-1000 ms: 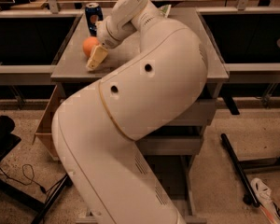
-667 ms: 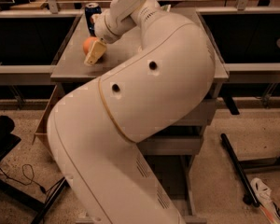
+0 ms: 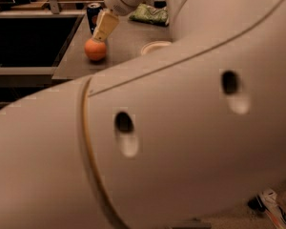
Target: Pick orange from bottom drawer and place on counter
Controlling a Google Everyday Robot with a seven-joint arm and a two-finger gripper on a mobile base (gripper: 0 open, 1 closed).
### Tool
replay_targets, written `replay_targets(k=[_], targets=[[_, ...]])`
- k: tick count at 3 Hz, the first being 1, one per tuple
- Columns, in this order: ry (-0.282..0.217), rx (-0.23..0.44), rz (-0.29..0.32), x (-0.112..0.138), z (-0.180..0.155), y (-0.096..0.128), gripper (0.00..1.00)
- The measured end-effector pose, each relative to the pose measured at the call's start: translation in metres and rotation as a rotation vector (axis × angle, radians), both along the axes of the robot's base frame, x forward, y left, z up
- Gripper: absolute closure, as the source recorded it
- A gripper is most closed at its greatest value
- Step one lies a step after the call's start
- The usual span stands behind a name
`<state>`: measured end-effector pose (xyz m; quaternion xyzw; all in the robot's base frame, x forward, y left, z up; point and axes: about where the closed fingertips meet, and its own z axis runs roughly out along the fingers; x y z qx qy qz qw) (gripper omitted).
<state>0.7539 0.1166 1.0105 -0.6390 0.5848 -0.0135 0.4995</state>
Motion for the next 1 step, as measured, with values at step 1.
replay_targets(k=[1], targets=[[-0.095, 0.074, -0.066, -0.0170, 0.0459, -0.0591, 0.00]])
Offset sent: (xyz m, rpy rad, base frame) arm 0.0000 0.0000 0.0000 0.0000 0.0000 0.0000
